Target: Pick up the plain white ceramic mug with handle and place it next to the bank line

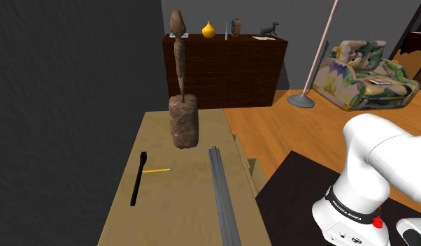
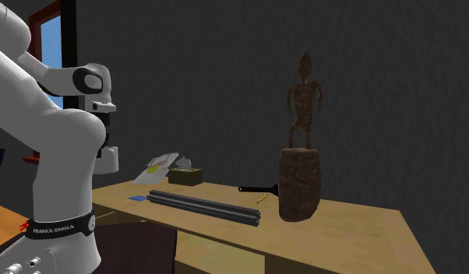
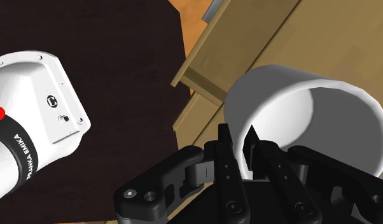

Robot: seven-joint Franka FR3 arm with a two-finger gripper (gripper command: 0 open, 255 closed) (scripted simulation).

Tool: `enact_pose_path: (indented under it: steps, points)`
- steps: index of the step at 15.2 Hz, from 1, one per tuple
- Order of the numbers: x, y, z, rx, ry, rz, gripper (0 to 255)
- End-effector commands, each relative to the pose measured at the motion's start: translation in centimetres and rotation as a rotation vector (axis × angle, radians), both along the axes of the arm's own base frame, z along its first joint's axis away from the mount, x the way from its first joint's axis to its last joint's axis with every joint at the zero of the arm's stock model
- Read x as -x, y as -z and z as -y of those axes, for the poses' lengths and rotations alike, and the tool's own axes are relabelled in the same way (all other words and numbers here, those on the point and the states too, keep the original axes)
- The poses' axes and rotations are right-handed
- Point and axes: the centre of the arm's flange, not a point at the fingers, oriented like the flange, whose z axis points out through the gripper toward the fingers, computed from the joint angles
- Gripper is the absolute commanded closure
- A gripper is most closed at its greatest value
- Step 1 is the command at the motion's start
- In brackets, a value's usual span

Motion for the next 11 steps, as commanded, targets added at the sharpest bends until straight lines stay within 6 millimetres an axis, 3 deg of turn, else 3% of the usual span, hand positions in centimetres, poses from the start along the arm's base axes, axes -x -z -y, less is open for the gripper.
enact_pose_path:
  steps: [1, 11]
  points:
    - [0.1, 1.0, 0.0, -0.001, 0.0, 0.0, 255]
    - [0.1, 6.3, 0.0, -0.001, 0.0, 0.0, 255]
